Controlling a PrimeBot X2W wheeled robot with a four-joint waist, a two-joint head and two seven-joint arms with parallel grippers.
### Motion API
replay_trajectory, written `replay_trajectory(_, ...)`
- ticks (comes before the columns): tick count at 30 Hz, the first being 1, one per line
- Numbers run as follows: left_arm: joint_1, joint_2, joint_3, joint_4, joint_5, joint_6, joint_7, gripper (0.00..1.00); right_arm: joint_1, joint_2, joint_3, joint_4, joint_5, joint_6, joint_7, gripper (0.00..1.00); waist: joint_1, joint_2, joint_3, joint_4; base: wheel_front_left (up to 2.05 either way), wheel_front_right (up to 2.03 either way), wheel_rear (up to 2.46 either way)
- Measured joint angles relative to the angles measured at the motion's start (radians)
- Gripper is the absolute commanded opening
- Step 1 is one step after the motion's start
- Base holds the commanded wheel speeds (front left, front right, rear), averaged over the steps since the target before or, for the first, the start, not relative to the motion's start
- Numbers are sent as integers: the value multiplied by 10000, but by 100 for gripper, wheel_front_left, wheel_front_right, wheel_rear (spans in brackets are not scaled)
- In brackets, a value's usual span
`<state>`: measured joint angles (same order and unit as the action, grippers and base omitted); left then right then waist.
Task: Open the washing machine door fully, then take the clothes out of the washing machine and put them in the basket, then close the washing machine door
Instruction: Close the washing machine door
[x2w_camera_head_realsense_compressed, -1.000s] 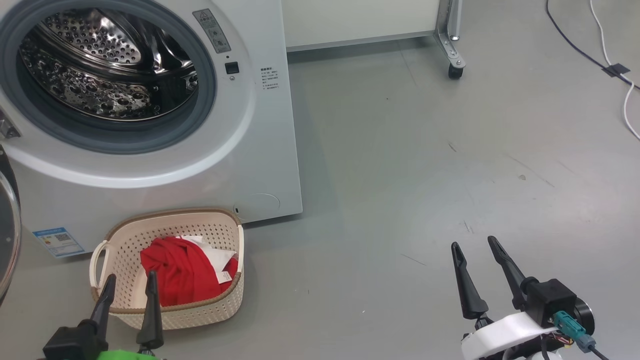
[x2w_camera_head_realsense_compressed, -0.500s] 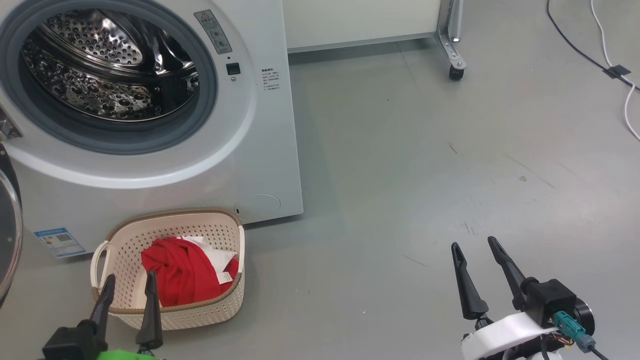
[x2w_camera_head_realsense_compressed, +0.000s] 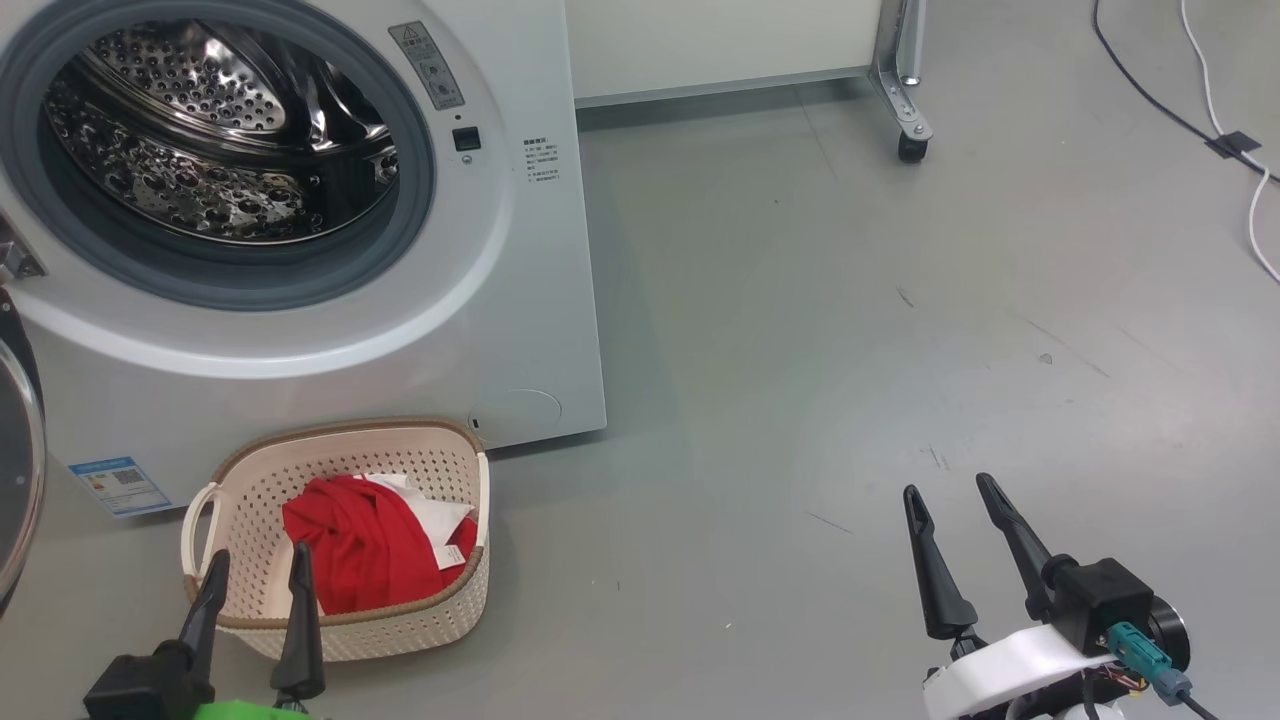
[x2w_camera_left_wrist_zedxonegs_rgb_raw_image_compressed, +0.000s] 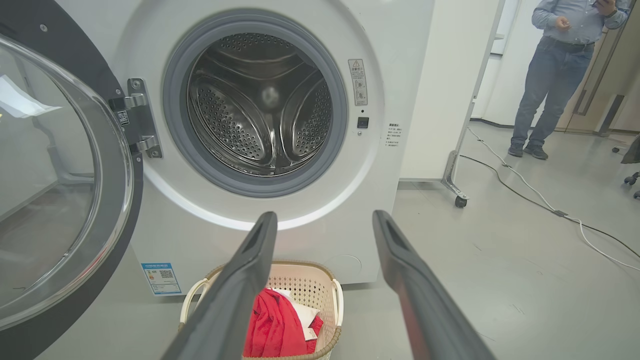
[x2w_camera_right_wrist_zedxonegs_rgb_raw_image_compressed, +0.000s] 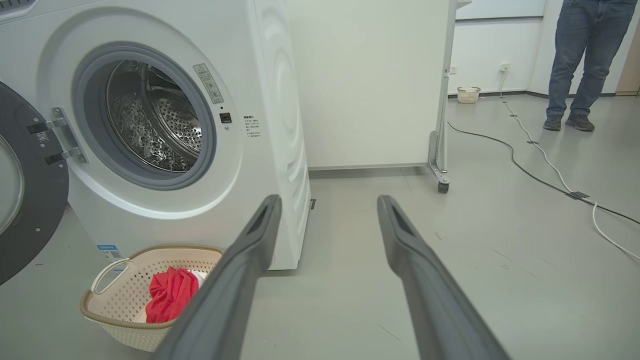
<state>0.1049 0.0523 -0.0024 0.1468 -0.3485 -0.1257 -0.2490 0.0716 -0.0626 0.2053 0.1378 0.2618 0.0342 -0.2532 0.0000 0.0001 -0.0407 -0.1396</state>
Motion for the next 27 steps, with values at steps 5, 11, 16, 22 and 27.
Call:
replay_trajectory(5,3,0,-10,2,0,0,0,100,0,2,0,0,-12,2,0,100,0,0,4,2,0,0,0)
replay_trajectory(11,2,-6,-249,36,42,0,0,100,3,6,-102,-15,-12,0,0,100,0,0,24,146,0,0,0)
replay_trajectory(16,0,-6,-288,84,58,0,0,100,30,6,-104,-36,-13,0,0,100,0,0,38,430,0,0,0)
replay_trajectory(22,-1,-6,-280,123,69,0,0,100,171,8,-102,-69,-13,75,0,100,0,0,50,945,0,0,0)
replay_trajectory(27,-1,-6,-238,130,113,0,0,100,182,12,-79,-88,-15,86,0,100,0,0,73,1500,0,0,0)
